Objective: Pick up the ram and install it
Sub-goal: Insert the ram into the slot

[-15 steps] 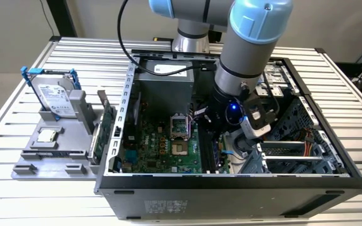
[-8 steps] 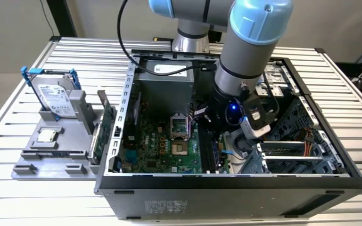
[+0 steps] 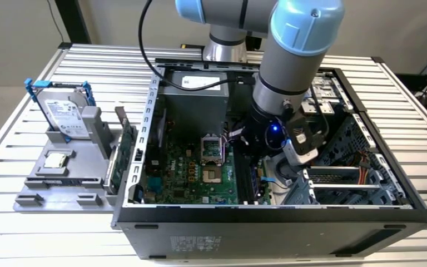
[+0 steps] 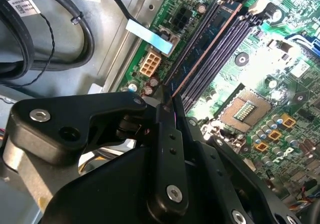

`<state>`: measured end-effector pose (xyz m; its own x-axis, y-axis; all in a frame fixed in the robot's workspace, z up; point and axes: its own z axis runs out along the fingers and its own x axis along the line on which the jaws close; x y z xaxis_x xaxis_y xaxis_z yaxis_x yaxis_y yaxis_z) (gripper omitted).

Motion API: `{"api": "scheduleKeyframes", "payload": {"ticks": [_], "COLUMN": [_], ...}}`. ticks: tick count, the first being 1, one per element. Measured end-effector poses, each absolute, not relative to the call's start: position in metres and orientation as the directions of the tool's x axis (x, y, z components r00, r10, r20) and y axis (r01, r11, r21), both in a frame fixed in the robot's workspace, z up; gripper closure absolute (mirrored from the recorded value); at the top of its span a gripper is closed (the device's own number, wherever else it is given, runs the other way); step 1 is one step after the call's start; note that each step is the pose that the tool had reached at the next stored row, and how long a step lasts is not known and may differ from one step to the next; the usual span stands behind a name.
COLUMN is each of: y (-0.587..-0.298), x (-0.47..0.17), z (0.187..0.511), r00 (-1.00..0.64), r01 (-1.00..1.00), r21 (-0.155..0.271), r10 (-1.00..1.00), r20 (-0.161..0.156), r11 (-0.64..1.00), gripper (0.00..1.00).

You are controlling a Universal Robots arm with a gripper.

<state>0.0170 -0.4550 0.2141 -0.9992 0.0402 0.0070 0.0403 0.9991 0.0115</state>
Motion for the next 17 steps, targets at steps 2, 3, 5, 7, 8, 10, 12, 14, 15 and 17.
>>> {"api": "scheduleKeyframes", "payload": {"ticks": [2, 3, 5, 7, 8, 10, 12, 14, 15, 17], "y": [-0.4553, -0.4553, -0.4554, -0.4554, -0.4554, -0.4553, -0.4553, -0.4553, -0.4553, -0.4551], "x": [0.017, 0.0169, 0.0169, 0.0169, 0.017, 0.017, 0.017, 0.017, 0.017, 0.0171], "z": [0.2134, 0.2132, 0.2129, 0.2127, 0.2127, 0.2126, 0.2126, 0.2126, 0.2126, 0.2123], "r00": [-0.999, -0.999, -0.999, -0.999, -0.999, -0.999, -0.999, -0.999, -0.999, -0.999], "r01": [0.04, 0.04, 0.04, 0.04, 0.04, 0.04, 0.04, 0.04, 0.04, 0.04], "r21": [0.013, 0.013, 0.013, 0.013, 0.013, 0.013, 0.013, 0.013, 0.013, 0.015], "r10": [0.04, 0.04, 0.04, 0.04, 0.04, 0.04, 0.04, 0.04, 0.04, 0.04], "r20": [0.007, 0.007, 0.007, 0.007, 0.007, 0.007, 0.007, 0.007, 0.007, 0.007], "r11": [0.999, 0.999, 0.999, 0.999, 0.999, 0.999, 0.999, 0.999, 0.999, 0.999], "gripper": [1.0, 1.0, 1.0, 1.0, 1.0, 1.0, 1.0, 1.0, 1.0, 1.0]}}
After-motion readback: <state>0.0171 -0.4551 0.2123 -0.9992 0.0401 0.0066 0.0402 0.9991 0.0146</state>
